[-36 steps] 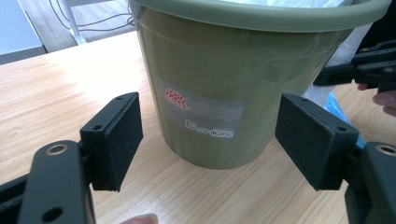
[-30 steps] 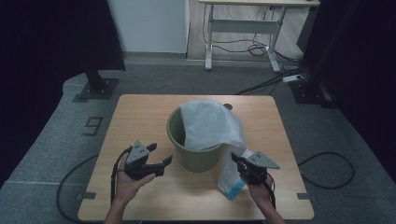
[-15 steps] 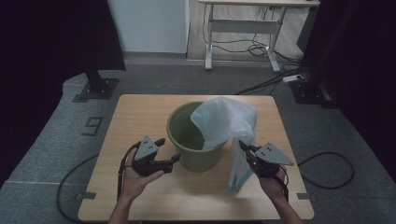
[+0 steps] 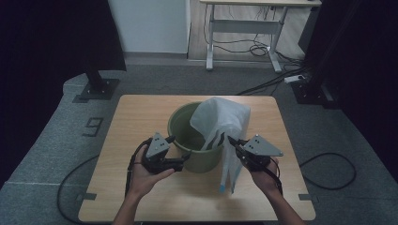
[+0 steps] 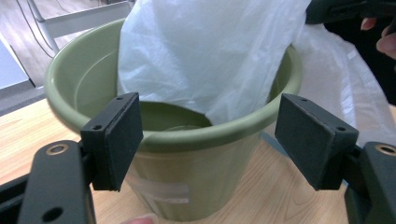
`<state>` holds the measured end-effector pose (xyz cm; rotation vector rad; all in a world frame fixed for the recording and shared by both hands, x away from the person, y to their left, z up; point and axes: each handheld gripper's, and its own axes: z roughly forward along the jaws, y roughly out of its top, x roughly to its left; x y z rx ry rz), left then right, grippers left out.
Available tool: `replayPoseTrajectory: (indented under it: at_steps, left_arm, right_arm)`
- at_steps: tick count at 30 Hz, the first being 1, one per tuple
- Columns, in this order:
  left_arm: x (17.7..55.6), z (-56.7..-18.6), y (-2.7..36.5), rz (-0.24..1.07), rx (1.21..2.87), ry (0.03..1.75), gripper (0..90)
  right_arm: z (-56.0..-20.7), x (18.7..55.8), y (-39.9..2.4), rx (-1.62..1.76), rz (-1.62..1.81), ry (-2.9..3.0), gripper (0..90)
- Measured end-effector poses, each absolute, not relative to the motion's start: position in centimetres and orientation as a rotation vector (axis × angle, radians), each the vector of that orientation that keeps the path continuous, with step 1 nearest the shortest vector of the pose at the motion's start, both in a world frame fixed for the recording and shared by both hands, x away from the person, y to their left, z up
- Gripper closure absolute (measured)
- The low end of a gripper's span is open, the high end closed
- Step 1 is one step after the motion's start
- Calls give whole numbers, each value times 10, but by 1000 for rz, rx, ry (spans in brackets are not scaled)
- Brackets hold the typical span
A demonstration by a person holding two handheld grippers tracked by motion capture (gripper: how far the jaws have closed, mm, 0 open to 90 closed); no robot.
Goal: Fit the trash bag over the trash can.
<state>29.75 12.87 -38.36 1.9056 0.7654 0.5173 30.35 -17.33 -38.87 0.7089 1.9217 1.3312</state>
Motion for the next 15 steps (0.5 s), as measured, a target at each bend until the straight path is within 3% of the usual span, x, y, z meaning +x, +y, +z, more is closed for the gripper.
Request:
replayPoseTrajectory:
  at_steps: [15]
  left_arm:
    - [311, -376, 109, 507, 1895, 791, 231]
  right_arm:
    - [-390, 306, -174, 719, 1327, 1951, 868]
